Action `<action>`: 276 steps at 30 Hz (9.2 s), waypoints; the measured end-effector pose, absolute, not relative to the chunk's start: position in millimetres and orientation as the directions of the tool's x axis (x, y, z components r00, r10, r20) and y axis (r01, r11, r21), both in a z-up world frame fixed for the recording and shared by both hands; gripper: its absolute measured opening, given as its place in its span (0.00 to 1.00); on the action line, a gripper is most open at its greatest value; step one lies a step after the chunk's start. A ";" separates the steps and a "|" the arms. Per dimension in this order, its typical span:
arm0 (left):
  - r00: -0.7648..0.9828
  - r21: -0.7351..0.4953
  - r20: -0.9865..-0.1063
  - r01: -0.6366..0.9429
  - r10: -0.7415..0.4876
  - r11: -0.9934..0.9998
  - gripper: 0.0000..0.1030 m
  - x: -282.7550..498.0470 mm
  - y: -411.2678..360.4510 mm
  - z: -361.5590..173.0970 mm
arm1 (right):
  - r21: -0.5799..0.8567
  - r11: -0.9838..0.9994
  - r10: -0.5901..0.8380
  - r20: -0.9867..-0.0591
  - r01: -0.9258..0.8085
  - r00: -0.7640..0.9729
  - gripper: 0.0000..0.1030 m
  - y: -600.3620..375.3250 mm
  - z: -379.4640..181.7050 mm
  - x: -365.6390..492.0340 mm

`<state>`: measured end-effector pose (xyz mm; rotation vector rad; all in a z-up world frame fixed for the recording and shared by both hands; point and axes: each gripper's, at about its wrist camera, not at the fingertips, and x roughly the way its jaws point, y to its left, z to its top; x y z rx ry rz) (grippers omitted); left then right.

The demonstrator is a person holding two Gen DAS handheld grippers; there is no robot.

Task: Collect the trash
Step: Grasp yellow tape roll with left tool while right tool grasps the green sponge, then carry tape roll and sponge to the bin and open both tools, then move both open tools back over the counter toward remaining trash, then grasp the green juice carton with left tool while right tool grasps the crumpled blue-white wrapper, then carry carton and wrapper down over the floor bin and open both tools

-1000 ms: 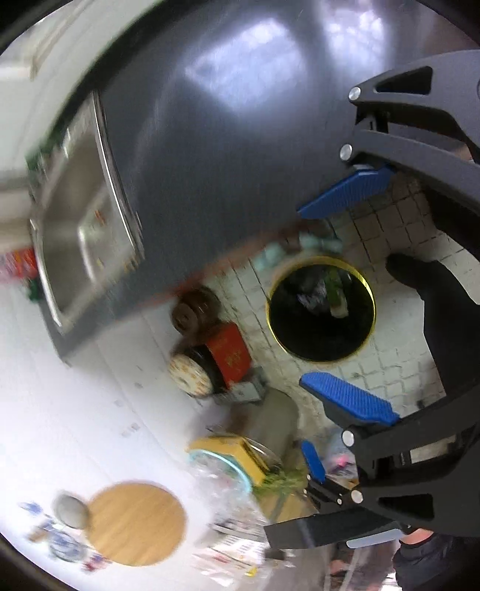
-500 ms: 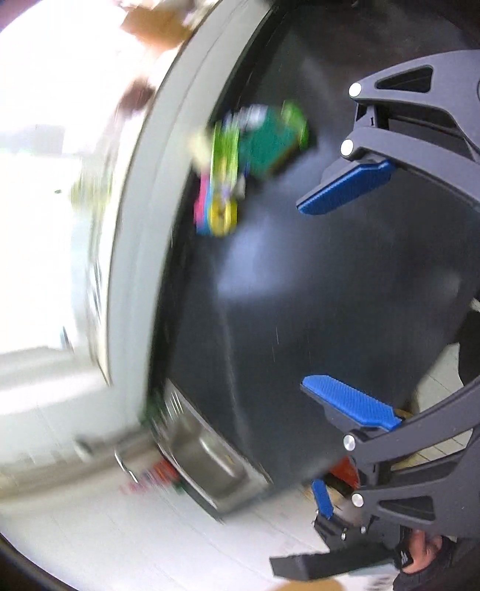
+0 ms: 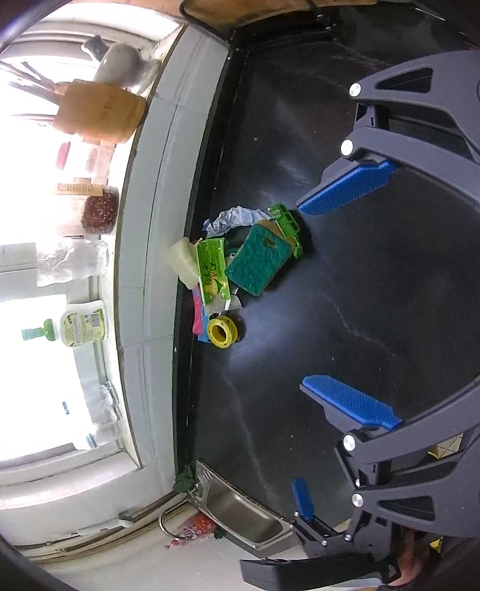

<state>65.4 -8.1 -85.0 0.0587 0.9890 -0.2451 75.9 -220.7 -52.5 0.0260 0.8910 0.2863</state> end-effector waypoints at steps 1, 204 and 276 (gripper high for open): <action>0.520 -0.057 -0.837 0.227 -0.170 0.972 0.89 72.0 -9.3 -88.1 | 0.139 0.960 0.260 -0.766 -0.243 0.589 0.83 -221.9 -55.7 83.2; 0.459 0.003 -0.845 0.517 -0.274 0.856 0.26 305.1 -155.0 -162.6 | 0.145 0.949 0.250 -0.888 -0.281 0.385 0.26 -282.8 -201.1 304.7; 0.345 0.004 -0.875 -0.696 0.339 0.718 0.17 -297.9 326.4 -149.9 | 0.284 0.267 0.489 -0.863 -0.921 -0.124 0.26 293.0 -147.6 -144.0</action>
